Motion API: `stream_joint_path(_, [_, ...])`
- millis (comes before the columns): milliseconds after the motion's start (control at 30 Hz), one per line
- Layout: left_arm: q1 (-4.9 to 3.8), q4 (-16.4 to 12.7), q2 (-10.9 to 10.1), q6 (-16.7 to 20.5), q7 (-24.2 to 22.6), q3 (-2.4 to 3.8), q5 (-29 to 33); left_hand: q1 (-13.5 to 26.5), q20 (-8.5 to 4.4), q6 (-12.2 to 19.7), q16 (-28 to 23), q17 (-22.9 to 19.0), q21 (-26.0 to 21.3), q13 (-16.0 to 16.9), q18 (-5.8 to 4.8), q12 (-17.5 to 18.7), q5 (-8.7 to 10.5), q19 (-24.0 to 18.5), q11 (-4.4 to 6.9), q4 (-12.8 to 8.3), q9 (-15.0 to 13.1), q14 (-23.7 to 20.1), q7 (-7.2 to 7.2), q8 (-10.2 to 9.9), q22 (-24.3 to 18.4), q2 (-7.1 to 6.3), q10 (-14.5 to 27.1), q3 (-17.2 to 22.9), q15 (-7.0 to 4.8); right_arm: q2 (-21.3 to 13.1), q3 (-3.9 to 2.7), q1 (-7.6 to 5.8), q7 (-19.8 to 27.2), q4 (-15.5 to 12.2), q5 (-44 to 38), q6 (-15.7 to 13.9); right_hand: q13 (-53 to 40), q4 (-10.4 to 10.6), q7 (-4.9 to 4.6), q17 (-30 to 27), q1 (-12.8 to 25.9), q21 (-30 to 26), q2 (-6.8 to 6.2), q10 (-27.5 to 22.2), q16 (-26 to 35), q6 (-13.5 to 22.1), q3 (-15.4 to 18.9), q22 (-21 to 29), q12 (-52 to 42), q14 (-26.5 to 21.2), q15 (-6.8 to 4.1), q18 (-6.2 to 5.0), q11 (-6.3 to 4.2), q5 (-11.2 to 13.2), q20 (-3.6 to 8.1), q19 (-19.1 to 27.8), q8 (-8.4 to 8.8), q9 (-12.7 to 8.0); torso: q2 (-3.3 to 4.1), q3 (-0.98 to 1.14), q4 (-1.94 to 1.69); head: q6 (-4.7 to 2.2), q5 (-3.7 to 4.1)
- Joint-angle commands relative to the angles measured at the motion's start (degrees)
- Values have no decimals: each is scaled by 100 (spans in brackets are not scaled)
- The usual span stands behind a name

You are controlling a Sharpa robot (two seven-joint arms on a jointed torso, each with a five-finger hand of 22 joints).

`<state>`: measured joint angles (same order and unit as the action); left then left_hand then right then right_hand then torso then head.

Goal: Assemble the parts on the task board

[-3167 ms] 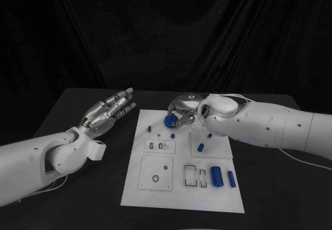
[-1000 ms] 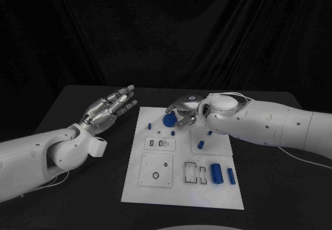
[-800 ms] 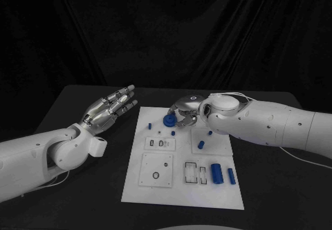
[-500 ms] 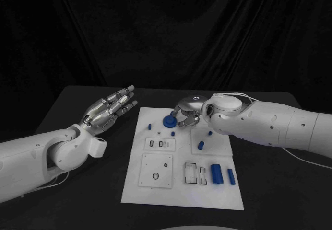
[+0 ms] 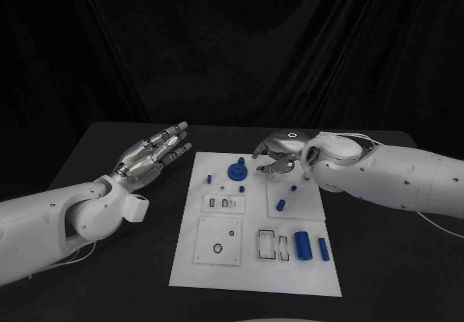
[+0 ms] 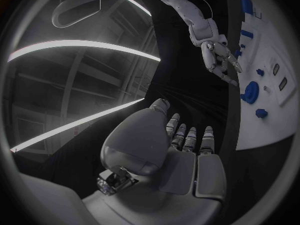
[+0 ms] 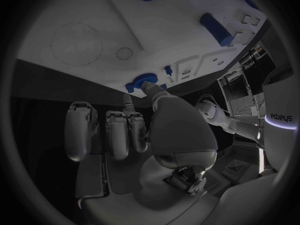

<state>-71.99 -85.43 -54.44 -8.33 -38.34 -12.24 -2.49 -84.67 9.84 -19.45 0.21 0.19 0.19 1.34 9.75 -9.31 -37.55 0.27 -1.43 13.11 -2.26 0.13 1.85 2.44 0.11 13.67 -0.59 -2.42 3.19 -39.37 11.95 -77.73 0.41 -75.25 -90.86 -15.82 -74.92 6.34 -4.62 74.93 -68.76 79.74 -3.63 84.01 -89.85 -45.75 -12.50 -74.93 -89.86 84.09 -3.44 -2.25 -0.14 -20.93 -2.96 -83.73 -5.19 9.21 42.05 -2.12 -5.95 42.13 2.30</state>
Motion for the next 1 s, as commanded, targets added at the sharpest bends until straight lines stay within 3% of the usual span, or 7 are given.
stream_joint_path(33, [3, -2, 6, -59, -48, 5, 4, -53, 37, 20, 15, -3, -3, 9, 61, -22, -36, -7, -19, -7, -5, 1, 10, 11, 3, 20, 3, 41, 29, -178, -8, -80, 37, -153, -29, -560, -1508, 21, -9, 1507, -39, 75, -7, 599, -15, -54, 39, -1044, -14, 591, -40, -30, -36, 280, 32, -75, 29, -12, -7, -5, -3, -14, 12])
stream_joint_path(67, [3, 3, 8, -60, -46, 5, 4, -53, 37, 20, 15, -3, -3, 9, 61, -22, -36, -7, -19, -7, -5, 1, 10, 11, 3, 20, 3, 41, 29, -405, -8, -145, -40, -319, -29, -566, -1508, 43, -8, 1507, -53, 173, -24, 599, -15, -76, 97, -1099, -14, 591, -40, -4, -37, 575, 36, -139, 47, -24, -15, -8, -2, -11, 17])
stream_joint_path(133, [3, 4, 11, -60, -44, 5, 4, -53, 37, 20, 15, -3, -3, 9, 61, -22, -36, -7, -19, -7, -5, 1, 10, 11, 3, 20, 3, 41, 29, -557, -8, -180, -92, -424, -29, -545, -1508, 5, -3, 1507, -129, 225, -60, 599, -15, -75, 136, -1129, -14, 591, -41, 10, -45, 775, 42, -172, 68, -35, -15, -9, -2, -8, 17])
stream_joint_path(233, [4, 5, 16, -63, -45, 5, 4, -58, 36, 21, 16, -3, -4, 9, 61, -26, -40, -7, -21, -16, -5, 1, 4, 11, 3, 24, 3, 59, 28, -882, -7, -231, -218, -622, -29, -456, -1508, -59, 42, 1507, -291, 319, -153, 599, -15, -52, 204, -1181, -14, 591, -71, 34, -70, 1063, 57, -229, 101, -54, -18, -8, 7, -108, 63])
stream_joint_path(400, [4, -12, 18, -77, -61, 5, 4, -60, 36, 22, 17, -3, -3, 9, 61, -25, -42, -7, -22, -19, -5, 1, 3, 11, 3, 26, 3, 64, 28, -1292, -5, -253, -402, -832, -29, -321, -1508, 29, 21, 1507, -345, 389, -208, 599, -15, 74, 327, -1223, -14, 591, -68, 54, -64, 1286, 64, -272, 147, -95, -20, -10, 15, -182, 152])
stream_joint_path(767, [5, -123, -91, -36, -54, 5, 4, -64, 36, 17, 18, -2, -3, 11, 61, -33, -44, -7, -24, -29, -6, 2, 3, 11, 3, 26, 2, 78, 30, -1903, -2, -154, -551, -1138, -17, -521, -1508, 316, 31, 1507, -336, 576, -235, 599, -15, 61, 471, -1317, -14, 591, -85, 103, -78, 1257, 78, -382, 108, -103, 16, 5, 16, -149, 148])
stream_joint_path(1000, [4, -166, -136, -2, -53, 5, 4, -65, 35, 11, 19, -2, -2, 11, 61, -37, -44, -6, -23, -32, -6, 2, 3, 13, 4, 23, 2, 81, 30, -2035, -2, -8, -506, -1167, -14, -620, -1508, 434, 21, 1507, -352, 561, -280, 599, -15, 57, 522, -1315, -14, 591, -85, 99, -74, 1312, 82, -374, 109, -106, 20, -8, -2, -82, 141])
